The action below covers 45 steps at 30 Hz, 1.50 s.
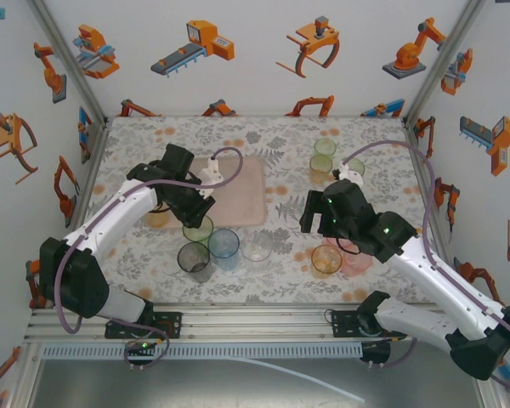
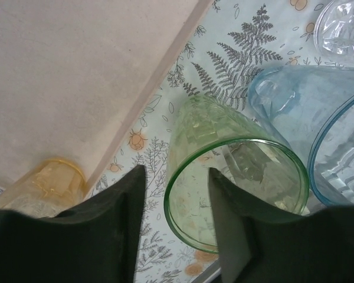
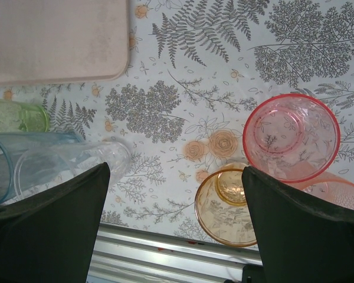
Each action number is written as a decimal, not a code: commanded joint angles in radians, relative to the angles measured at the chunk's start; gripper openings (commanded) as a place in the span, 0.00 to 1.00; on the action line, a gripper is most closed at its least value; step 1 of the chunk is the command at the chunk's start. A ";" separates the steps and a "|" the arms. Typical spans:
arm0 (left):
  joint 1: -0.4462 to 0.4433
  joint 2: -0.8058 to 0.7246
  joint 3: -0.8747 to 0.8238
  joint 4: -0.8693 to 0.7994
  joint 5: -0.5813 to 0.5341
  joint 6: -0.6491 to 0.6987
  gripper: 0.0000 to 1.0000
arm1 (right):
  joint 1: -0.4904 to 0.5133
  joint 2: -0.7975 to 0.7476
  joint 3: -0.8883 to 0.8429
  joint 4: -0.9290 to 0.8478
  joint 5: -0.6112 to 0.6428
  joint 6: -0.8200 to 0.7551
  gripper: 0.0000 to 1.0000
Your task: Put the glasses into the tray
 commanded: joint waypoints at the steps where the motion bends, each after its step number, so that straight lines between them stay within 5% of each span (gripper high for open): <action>1: -0.005 0.013 -0.008 0.007 -0.004 0.007 0.43 | 0.006 -0.001 0.017 -0.002 0.013 -0.001 0.82; 15: -0.007 0.026 -0.014 0.018 -0.011 0.006 0.32 | 0.006 -0.005 0.015 0.002 0.019 -0.005 0.83; 26: -0.008 0.025 0.000 0.012 -0.020 -0.001 0.15 | 0.007 -0.003 0.008 0.011 0.020 -0.007 0.83; 45: -0.008 0.004 0.068 -0.028 -0.101 0.019 0.09 | 0.006 -0.009 -0.004 0.020 0.022 -0.007 0.83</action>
